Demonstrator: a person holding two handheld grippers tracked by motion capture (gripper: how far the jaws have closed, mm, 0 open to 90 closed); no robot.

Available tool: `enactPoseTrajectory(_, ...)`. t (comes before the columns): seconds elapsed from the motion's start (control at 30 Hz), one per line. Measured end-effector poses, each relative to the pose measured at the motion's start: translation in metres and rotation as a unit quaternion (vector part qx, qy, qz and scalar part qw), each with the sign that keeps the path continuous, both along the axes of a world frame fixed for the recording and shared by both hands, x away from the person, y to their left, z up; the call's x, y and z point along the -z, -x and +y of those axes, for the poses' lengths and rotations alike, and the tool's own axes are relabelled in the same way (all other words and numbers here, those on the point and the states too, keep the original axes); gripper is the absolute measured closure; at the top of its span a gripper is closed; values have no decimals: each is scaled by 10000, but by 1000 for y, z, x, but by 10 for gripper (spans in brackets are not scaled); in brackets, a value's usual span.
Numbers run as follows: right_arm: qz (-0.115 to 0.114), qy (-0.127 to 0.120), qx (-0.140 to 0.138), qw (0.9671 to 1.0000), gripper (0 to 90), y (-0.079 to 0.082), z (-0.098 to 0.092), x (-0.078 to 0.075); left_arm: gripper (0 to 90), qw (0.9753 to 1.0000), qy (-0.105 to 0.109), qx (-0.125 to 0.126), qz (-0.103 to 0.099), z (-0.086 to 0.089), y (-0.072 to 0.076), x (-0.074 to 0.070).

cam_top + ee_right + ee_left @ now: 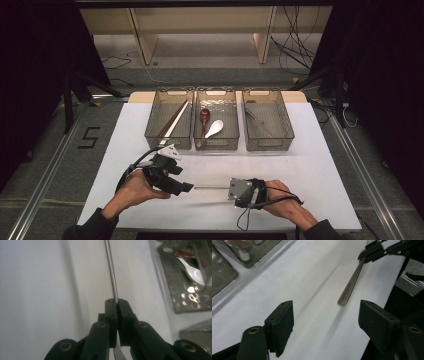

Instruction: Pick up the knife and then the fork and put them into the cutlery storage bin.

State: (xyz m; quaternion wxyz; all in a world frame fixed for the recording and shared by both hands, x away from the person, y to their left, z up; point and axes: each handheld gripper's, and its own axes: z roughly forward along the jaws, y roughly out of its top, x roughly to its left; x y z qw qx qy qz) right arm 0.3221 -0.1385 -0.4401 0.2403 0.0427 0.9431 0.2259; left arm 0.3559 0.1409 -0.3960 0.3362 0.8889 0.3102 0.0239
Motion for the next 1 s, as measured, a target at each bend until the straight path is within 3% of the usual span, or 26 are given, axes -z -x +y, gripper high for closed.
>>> enactPoseTrajectory(0.13, -15, -72, 298, 9995, 882, -10, -16, -6, 261, 9995, 226, -171, -115, 9, -1, 3)
enactPoseTrajectory(0.4, 45, -484, 880, 9949, 882, -24, -37, -15, 243, 9984, 371, -293, -300, 17, 3, 9)
enactPoseTrajectory(0.6, 174, -840, 1297, 9878, 882, -34, -50, -25, 237, 9960, 581, -502, -448, 26, 4, 10)
enactPoseTrajectory(0.77, 139, -912, 1461, 9850, 882, -41, -55, -33, 232, 9950, 650, -604, -459, 32, 5, 12)
enactPoseTrajectory(1.0, 122, -1196, 1879, 9748, 882, -58, -68, -51, 221, 9948, 672, -605, -466, 33, 7, 14)
